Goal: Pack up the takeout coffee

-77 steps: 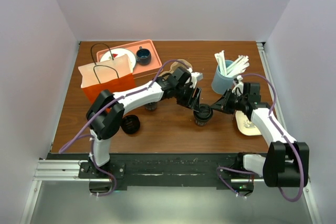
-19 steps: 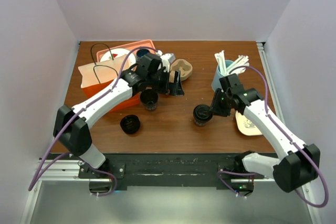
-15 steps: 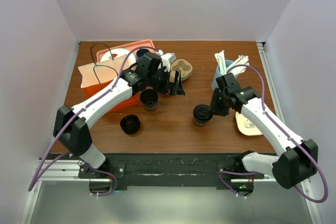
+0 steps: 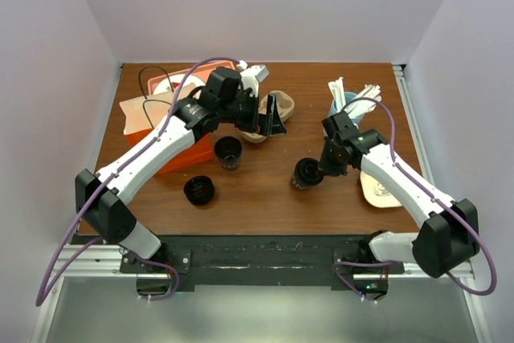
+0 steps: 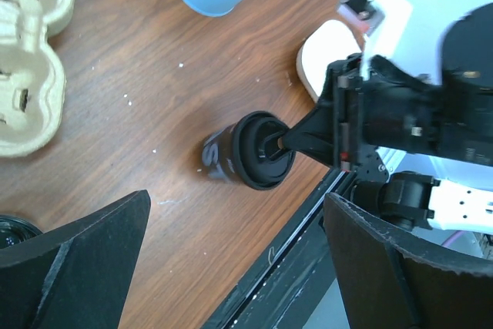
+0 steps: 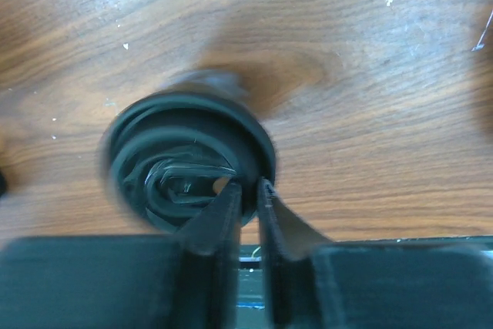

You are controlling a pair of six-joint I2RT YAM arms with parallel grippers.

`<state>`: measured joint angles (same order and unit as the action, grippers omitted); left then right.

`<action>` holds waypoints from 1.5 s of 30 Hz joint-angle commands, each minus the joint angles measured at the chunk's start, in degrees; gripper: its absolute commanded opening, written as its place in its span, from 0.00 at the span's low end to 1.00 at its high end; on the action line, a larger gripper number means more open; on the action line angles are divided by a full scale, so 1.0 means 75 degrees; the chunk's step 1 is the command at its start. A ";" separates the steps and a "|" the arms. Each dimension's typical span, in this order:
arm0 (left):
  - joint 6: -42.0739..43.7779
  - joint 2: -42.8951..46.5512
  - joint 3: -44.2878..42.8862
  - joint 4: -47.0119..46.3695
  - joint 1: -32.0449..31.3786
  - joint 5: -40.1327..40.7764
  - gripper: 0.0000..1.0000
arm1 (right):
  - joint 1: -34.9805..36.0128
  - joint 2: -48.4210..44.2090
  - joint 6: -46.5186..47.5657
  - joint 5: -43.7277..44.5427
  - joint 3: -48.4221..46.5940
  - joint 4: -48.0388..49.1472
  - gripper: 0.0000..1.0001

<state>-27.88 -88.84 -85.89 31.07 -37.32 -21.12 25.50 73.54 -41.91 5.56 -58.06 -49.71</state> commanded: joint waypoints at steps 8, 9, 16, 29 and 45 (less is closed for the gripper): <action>0.0342 0.0489 -0.0583 0.0462 -0.0004 0.0484 0.97 | -0.0188 0.0343 0.0747 0.1484 -0.1211 -0.0578 0.00; 0.0342 0.0490 -0.0642 0.0498 -0.0016 0.0577 0.97 | -0.0386 0.0425 0.0818 0.1520 -0.1200 -0.0613 0.00; 0.0342 0.0630 -0.0748 0.0650 -0.0016 0.0777 0.96 | -0.1746 0.0238 0.1732 0.1239 -0.0895 -0.0613 0.00; 0.0307 0.0595 -0.0830 0.0744 -0.0016 0.0918 0.95 | -0.2790 0.0636 0.2342 0.1168 -0.0777 -0.0157 0.01; 0.0330 0.0618 -0.1017 0.1025 -0.0016 0.1433 0.93 | -0.3599 0.1175 0.2518 0.1051 -0.0871 0.0370 0.07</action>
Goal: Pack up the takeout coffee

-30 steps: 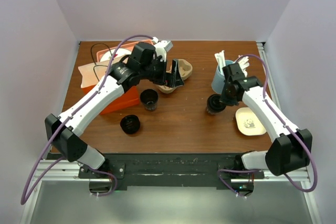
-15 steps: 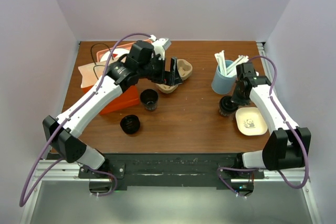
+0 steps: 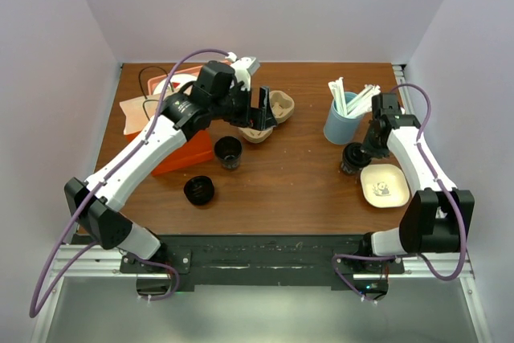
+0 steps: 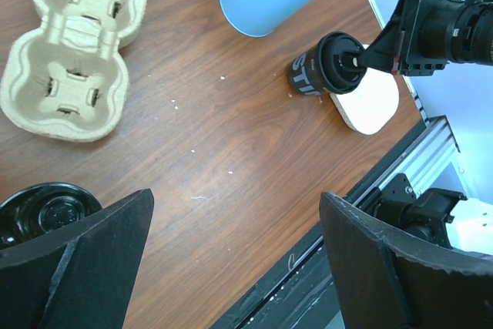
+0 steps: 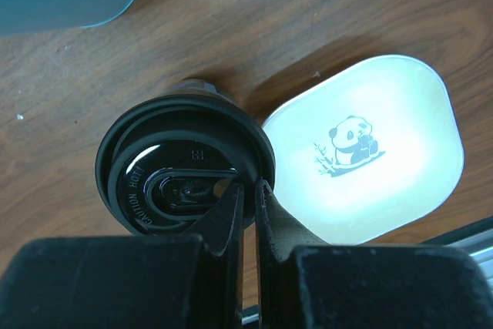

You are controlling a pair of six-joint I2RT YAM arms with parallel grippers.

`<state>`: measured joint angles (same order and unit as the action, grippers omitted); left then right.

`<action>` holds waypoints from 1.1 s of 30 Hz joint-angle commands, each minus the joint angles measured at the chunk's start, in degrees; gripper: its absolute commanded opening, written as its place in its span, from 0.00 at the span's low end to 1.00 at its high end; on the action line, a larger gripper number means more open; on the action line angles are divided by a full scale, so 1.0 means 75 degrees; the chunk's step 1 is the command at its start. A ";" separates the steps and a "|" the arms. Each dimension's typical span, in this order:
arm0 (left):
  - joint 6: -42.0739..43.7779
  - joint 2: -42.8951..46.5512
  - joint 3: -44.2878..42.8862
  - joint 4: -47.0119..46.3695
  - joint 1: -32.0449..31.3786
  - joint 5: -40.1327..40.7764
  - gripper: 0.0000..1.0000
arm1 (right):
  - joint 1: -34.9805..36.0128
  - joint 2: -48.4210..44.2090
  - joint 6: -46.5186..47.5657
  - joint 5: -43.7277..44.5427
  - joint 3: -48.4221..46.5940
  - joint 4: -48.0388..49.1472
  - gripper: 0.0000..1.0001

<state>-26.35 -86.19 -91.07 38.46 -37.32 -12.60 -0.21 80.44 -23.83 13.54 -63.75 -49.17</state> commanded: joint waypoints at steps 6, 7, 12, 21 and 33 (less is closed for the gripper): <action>0.0126 0.0313 -0.0350 0.0157 -0.0016 0.0461 0.93 | -0.0207 0.0372 0.0037 0.0034 -0.0102 0.0462 0.07; 0.0126 0.0313 -0.0373 0.0169 -0.0016 0.0485 0.93 | -0.0195 0.0372 0.0026 0.0058 -0.0102 0.0473 0.07; 0.0126 0.0360 -0.0397 0.0204 -0.0016 0.0578 0.92 | -0.0207 0.0454 -0.0009 -0.0059 -0.0044 0.0614 0.08; 0.0138 0.0360 -0.0397 0.0204 -0.0016 0.0590 0.92 | -0.0207 0.0512 -0.0150 -0.0258 0.0039 0.0813 0.11; 0.0103 0.0278 -0.0537 0.0204 -0.0016 0.0508 0.92 | -0.0207 0.0383 -0.0197 -0.0200 -0.0219 0.0591 0.27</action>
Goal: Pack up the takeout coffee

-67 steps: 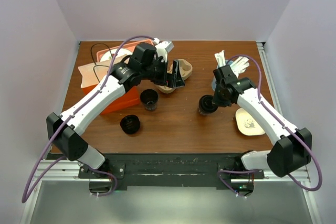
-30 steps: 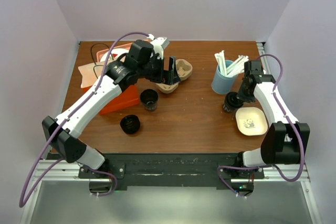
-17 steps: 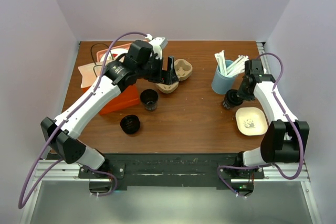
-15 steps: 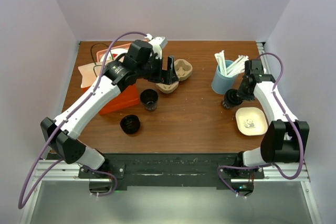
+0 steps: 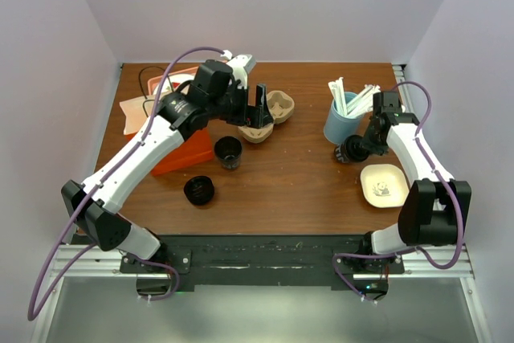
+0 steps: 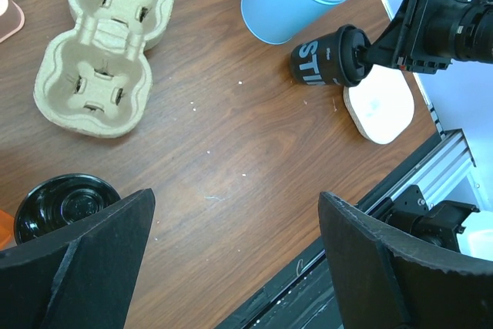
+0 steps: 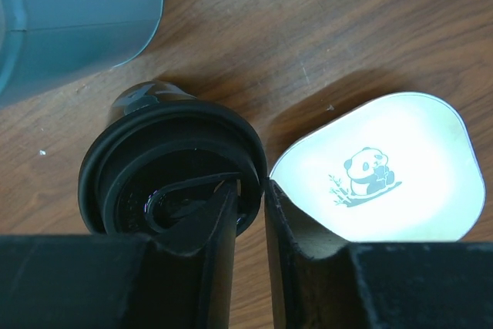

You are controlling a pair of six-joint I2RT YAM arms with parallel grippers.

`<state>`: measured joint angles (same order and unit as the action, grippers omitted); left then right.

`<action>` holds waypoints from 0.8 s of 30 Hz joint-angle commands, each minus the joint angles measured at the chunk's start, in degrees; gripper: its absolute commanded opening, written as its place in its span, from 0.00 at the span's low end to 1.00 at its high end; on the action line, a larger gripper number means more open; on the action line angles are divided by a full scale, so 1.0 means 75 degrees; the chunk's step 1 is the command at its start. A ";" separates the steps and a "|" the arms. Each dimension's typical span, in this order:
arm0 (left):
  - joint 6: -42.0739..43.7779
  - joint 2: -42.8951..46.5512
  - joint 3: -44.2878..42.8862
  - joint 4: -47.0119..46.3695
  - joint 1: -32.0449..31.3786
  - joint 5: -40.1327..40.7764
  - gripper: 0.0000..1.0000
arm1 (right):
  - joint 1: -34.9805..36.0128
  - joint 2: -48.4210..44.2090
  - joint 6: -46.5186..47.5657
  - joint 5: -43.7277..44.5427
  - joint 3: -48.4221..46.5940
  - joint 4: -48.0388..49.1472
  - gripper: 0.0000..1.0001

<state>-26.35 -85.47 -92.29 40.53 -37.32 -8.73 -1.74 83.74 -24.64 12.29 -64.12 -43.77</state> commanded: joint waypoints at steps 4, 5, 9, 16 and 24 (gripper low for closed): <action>0.0103 0.0181 -0.0421 -0.0061 -0.0016 0.0016 0.92 | -0.0003 -0.0127 -0.0124 -0.0069 -0.0240 -0.0199 0.31; 0.0115 0.0205 -0.0410 -0.0049 -0.0028 0.0039 0.92 | -0.0003 -0.0139 -0.0124 -0.0081 -0.0263 -0.0234 0.32; 0.0115 0.0193 -0.0444 -0.0049 -0.0016 0.0039 0.92 | 0.0009 -0.0244 -0.0113 -0.0081 -0.0450 -0.0386 0.39; 0.0197 0.0111 -0.0725 -0.0026 -0.0016 0.0145 0.92 | -0.0003 -0.0606 -0.0019 -0.0209 -0.1153 -0.1054 0.59; 0.0173 0.0228 -0.1042 -0.0084 -0.0016 0.0484 0.92 | 0.0009 -0.1029 0.0484 -0.0350 -0.1869 -0.1817 0.65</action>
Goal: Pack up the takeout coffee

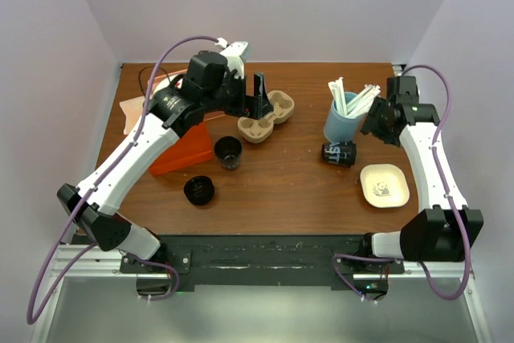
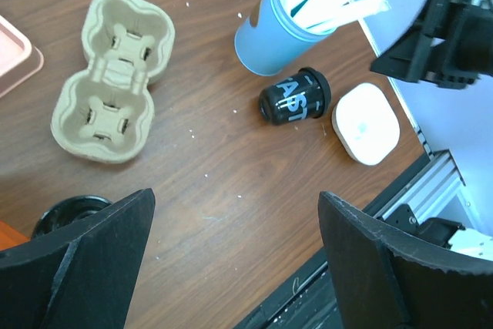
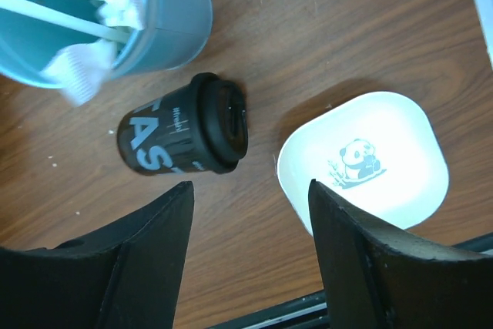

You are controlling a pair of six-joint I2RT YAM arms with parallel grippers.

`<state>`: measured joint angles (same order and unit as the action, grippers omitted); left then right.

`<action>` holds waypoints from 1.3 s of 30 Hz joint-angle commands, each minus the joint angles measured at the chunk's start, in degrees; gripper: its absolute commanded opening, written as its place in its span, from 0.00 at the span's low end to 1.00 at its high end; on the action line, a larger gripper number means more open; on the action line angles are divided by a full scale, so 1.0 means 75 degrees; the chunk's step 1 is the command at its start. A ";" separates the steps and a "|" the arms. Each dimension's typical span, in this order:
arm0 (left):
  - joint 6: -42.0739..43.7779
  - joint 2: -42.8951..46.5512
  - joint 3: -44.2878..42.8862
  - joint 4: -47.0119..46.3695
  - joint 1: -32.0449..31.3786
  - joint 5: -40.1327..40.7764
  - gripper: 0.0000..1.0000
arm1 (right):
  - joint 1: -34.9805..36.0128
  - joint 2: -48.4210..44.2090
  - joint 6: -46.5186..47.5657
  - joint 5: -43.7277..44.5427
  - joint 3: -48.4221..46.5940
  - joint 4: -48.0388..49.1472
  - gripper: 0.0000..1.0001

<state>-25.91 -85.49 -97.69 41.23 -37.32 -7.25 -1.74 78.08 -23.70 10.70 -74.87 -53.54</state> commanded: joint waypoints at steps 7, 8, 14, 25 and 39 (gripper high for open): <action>0.0033 0.0687 -0.0018 -0.0213 -0.0016 0.0287 0.92 | -0.0003 -0.0497 0.1285 -0.2713 0.0852 0.1264 0.60; 0.0045 0.0723 0.0052 -0.0189 -0.0016 0.0252 0.92 | -0.0003 -0.0370 0.1402 -0.2936 0.1109 0.1418 0.60; -0.0107 0.1039 0.0439 -0.0025 -0.0028 0.0040 0.91 | -0.0003 -0.0297 0.1426 -0.2681 0.1872 0.2005 0.61; -0.0178 0.1122 0.0732 0.0034 -0.0028 -0.0171 0.90 | -0.0073 0.0005 0.1695 -0.2669 0.2717 0.2744 0.54; -0.0155 0.1227 0.0849 0.0151 -0.0040 -0.0100 0.90 | -0.0085 0.0381 0.1825 -0.2644 0.2506 0.3013 0.57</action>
<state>-26.57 -78.08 -91.96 42.52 -37.52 -7.49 -2.07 80.23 -11.20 -8.54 -54.41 -33.43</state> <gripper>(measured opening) 0.899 0.561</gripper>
